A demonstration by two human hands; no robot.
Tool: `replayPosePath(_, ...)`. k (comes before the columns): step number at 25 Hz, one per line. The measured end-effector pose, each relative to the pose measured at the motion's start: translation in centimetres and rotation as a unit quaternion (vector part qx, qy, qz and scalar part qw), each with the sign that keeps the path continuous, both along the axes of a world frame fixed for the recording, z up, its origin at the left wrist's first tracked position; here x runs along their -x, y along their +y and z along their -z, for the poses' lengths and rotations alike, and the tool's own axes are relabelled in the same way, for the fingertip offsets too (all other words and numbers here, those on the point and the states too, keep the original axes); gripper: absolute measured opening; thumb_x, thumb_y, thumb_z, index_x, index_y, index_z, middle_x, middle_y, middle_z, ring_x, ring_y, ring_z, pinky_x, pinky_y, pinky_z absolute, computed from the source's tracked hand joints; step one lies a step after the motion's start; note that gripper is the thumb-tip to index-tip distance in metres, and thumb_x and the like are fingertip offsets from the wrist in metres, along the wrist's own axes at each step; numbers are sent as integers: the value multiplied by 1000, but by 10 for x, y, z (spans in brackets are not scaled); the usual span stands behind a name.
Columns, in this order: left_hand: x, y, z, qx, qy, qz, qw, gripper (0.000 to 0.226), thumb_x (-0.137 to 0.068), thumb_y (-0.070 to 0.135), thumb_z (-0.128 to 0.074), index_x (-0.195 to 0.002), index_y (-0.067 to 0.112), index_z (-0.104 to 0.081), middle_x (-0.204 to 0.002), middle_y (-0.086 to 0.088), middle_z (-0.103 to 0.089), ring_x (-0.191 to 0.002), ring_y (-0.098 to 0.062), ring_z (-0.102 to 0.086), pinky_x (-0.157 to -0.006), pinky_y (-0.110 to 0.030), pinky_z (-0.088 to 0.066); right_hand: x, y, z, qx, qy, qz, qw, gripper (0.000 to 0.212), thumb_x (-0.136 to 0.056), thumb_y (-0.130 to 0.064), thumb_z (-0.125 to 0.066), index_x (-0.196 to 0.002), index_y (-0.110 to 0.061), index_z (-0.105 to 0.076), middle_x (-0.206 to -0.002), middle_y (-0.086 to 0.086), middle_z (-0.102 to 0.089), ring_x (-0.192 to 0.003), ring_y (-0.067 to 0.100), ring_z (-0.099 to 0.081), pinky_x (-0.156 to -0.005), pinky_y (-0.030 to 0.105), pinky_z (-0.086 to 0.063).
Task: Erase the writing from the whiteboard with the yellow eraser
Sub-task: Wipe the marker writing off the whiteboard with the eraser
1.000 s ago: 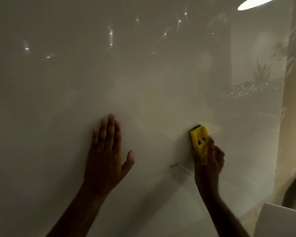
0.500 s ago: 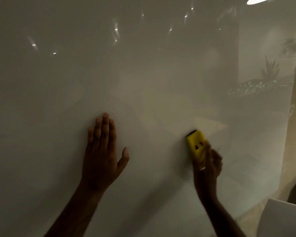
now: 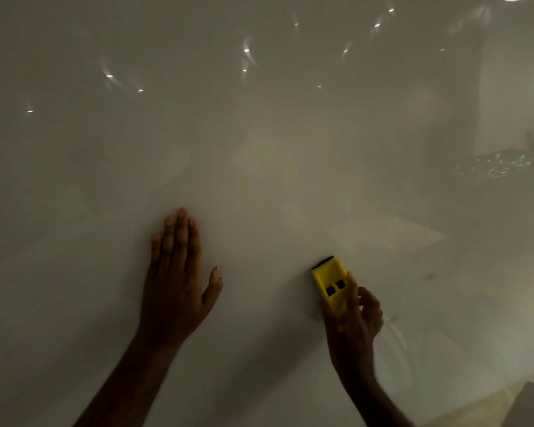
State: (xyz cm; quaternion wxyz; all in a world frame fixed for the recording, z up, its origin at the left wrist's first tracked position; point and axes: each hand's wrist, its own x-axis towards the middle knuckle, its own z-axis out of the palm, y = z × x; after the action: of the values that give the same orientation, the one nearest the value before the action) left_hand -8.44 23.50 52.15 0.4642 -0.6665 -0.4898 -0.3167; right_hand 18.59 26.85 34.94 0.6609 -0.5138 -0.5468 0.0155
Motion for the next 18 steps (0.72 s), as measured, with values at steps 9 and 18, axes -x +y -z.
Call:
replayPosePath(9, 126, -50, -49, -11, -64, -55, 996, 86, -109, 49, -36, -169, -7, -11, -178, -29, -6, -166, -47, -7, -136, -56, -7, 0, 40, -232, -74, 133, 50, 987, 76, -101, -34, -59, -167, -26, -20, -147, 18, -38, -131, 38, -40, -107, 55, -39)
replayPosePath(18, 189, -90, -64, 7, -106, -36, 994, 88, -110, 53, -35, -169, -7, -9, -180, -24, 0, -168, -41, 0, -137, -51, -5, 97, 9, -389, -99, 21, 47, 994, 78, -99, -45, -52, -167, -27, -18, -145, 13, -39, -125, 37, -43, -95, 49, -40)
